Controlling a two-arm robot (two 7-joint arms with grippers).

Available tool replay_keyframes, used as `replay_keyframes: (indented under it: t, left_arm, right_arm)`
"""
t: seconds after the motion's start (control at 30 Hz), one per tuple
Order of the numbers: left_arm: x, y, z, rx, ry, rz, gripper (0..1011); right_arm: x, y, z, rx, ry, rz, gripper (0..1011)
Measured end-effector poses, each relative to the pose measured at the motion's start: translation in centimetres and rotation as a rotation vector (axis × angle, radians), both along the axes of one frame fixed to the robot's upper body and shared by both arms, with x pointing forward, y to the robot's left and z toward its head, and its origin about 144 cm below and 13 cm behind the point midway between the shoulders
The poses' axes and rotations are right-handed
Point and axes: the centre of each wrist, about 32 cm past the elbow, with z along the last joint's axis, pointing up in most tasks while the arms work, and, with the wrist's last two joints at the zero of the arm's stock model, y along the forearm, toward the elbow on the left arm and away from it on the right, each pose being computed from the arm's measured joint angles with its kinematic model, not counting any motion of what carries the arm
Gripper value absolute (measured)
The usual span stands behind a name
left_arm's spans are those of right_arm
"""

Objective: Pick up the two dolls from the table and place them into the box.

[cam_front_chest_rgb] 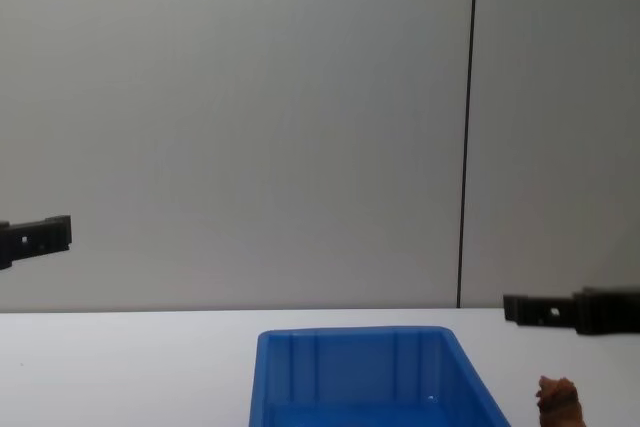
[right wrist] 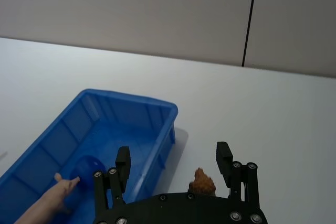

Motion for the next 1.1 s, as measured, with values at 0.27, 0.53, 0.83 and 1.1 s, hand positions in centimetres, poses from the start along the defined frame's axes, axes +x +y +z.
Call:
replay_keyframes:
  t: [0.27,0.53,0.83,1.1]
  left_arm:
    - [0.0,0.0,0.0,0.0,0.0,0.0,1001]
    - [0.0,0.0,0.0,0.0,0.0,0.0,1001]
    - [0.0,0.0,0.0,0.0,0.0,0.0,1001]
    - [0.0,0.0,0.0,0.0,0.0,0.0,1001]
  right_arm:
    - [-1.4,-0.1,-0.4,-0.001,0.071,-0.04,1001]
    - [-2.4,0.1,-0.6,-0.031,0.103,-0.106,1001]
    - [-3.1,0.3,-1.0,-0.082,0.145,-0.176,1001]
    - [-3.0,0.4,-1.9,-0.108,0.205,-0.181,1001]
